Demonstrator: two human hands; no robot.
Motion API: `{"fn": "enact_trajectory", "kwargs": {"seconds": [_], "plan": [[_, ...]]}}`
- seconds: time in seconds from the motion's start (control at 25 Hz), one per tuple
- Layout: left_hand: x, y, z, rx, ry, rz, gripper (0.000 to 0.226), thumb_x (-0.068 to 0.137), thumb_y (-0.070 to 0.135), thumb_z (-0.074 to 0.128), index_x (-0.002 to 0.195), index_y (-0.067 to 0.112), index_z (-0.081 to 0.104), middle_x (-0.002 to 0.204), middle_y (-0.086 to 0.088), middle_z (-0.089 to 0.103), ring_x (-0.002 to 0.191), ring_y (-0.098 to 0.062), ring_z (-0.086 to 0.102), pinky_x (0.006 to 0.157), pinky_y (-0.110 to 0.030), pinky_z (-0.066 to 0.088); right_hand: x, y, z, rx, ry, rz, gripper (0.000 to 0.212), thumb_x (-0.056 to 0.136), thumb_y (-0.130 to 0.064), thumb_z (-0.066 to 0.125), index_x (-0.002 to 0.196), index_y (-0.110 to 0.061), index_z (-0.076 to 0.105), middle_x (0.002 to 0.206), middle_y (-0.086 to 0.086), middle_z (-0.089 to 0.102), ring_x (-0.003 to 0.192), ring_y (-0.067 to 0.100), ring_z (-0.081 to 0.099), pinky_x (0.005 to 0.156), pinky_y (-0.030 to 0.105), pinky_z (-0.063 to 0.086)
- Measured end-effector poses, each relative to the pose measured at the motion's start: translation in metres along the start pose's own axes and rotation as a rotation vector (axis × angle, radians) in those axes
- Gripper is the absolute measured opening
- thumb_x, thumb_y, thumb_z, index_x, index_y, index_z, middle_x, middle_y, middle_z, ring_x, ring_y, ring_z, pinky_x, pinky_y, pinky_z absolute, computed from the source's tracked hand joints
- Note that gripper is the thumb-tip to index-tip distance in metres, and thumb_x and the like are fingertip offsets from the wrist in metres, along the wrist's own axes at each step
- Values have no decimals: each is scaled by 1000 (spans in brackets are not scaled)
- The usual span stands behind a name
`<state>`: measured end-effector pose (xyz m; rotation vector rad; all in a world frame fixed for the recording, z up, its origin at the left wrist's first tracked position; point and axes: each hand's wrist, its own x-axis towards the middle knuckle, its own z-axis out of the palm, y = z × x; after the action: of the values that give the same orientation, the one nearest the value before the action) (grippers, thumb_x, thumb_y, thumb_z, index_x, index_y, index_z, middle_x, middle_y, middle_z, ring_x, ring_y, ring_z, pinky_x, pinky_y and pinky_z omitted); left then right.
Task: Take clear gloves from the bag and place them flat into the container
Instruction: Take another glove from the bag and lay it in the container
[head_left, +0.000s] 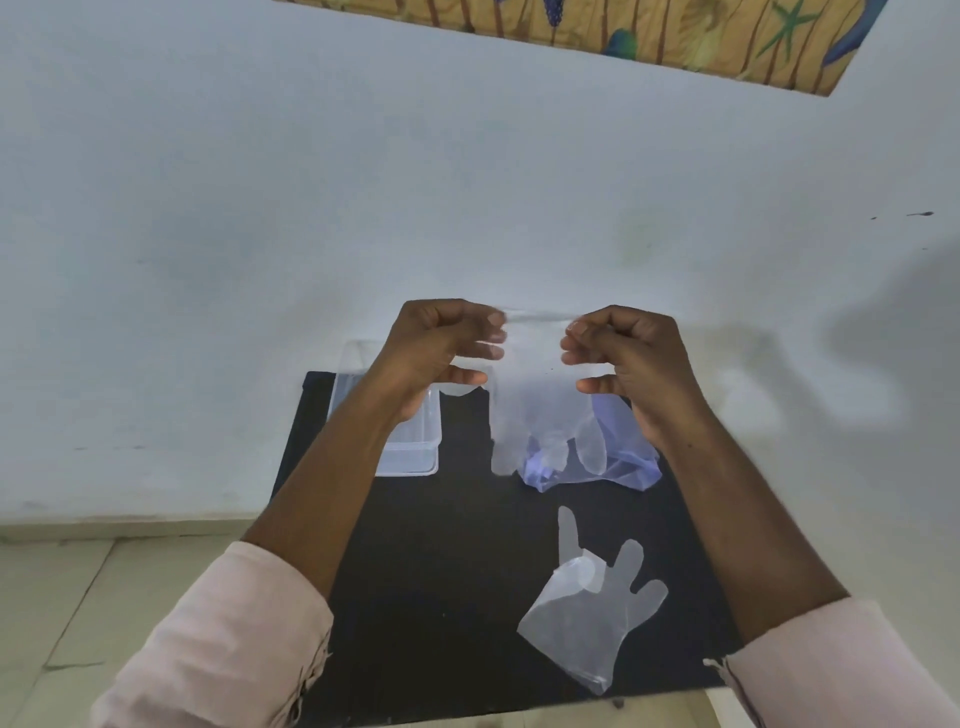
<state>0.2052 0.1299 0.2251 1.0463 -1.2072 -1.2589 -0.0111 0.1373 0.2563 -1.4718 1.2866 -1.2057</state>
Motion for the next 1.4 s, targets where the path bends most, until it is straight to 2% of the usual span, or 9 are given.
{"fn": "enact_trajectory", "kwargs": {"seconds": [0.28,0.52,0.68,0.88,1.04,1.12,1.2,1.32,1.4], "plan": [[14,-3,-36,-8,105,-13,11,88,12,67,85,5,75,90,-17,76,82,-27,74,78,-34,61,32,8,38,-4,-126,51,12,92,-10,58,86,-7,68,80,4,74,78,17,72,68,33,60],[53,-17,-77,-8,190,-84,16,91,12,61,85,5,74,81,-10,76,78,-25,75,80,-37,59,89,25,88,63,-231,96,20,95,-8,50,77,-13,57,86,12,74,76,23,71,71,33,56],[103,-31,-107,37,290,-174,15,90,11,60,90,1,72,88,-17,74,80,-29,74,78,-35,59,146,49,128,33,-248,161,21,93,-7,49,73,-14,54,83,14,74,74,26,72,71,34,54],[175,-54,-147,133,401,-260,21,88,8,60,97,-8,69,92,-20,72,77,-27,70,73,-31,58,222,86,176,-41,-247,183,19,91,-6,46,75,-15,54,85,13,75,85,31,73,78,38,56],[216,-70,-171,214,439,-270,14,82,6,66,90,-4,72,100,-24,73,83,-29,69,82,-37,57,268,109,199,-44,-267,173,22,90,-4,45,74,-17,54,88,13,75,89,31,72,80,38,56],[229,-72,-179,225,449,-236,7,80,6,68,83,3,73,99,-23,74,84,-28,70,87,-40,57,283,112,206,-47,-260,112,23,87,-2,46,71,-17,53,91,15,74,92,32,71,82,42,56],[237,-70,-183,232,455,-157,9,80,9,67,76,11,75,93,-19,74,86,-26,70,89,-41,56,292,112,210,-75,-220,-26,20,86,0,46,72,-14,53,88,14,71,93,36,69,80,45,55],[233,-68,-184,275,466,67,15,81,13,65,72,19,75,84,-7,75,86,-20,69,83,-35,57,286,114,210,-93,-137,-268,10,89,-7,48,80,-4,51,82,21,66,86,44,63,68,40,49],[218,-75,-181,341,451,206,13,84,13,65,77,14,76,79,2,75,81,-12,68,77,-27,55,269,123,207,-94,-86,-392,17,94,-15,50,82,-4,52,83,24,66,83,38,63,66,36,44]]}}
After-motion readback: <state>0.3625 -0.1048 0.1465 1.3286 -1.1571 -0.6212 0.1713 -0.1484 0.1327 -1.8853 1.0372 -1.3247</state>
